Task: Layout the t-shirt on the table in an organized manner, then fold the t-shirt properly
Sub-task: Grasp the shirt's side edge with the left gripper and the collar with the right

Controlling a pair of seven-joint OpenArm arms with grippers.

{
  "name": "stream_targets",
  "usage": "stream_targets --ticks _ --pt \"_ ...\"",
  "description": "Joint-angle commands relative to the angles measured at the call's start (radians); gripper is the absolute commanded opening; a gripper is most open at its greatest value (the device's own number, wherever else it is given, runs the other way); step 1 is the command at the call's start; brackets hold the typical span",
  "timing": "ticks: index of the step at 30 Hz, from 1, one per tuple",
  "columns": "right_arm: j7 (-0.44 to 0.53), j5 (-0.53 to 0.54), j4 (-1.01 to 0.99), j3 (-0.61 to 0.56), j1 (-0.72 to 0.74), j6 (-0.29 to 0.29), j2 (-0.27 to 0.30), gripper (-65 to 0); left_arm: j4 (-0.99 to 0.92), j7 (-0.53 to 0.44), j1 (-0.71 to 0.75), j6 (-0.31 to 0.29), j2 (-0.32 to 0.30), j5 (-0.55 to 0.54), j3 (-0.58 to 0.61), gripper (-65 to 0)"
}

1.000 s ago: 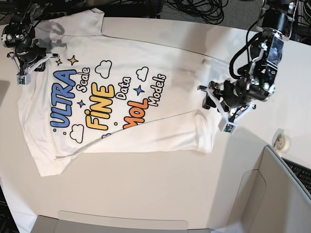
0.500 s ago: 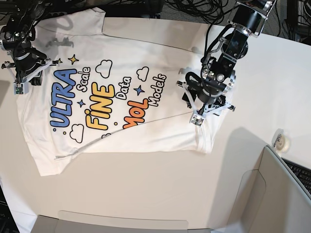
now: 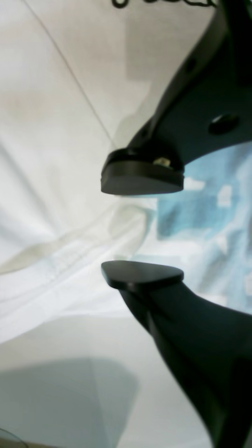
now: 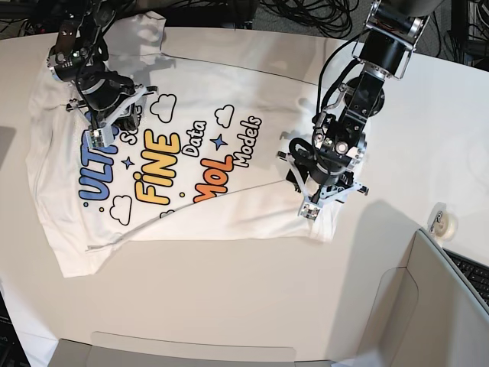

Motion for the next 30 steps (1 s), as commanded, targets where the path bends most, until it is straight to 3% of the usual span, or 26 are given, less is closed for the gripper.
stream_targets --ticks 1,7,15,22,30 --pt "0.018 0.009 0.018 -0.014 0.006 0.003 -0.005 -59.9 0.015 -0.013 -0.015 0.005 -0.001 0.008 -0.002 -35.7" --pt "0.018 0.007 0.015 -0.052 0.003 0.003 -0.003 -59.9 -0.052 -0.021 -0.017 0.005 0.024 0.008 -0.002 -38.8" --pt "0.016 -0.030 -0.025 -0.112 -0.009 0.003 -0.002 -60.0 -0.051 -0.018 -0.031 0.005 0.053 0.008 -0.012 -64.2" --pt "0.024 -0.271 -0.069 -0.191 -0.065 0.003 0.000 -60.1 0.074 -0.009 -0.130 0.005 0.053 0.008 -0.013 -65.0" --pt "0.024 -0.291 -0.069 -0.197 -0.123 0.003 0.035 -60.1 -0.150 -0.010 -0.310 0.005 0.096 0.007 -0.010 -64.2"
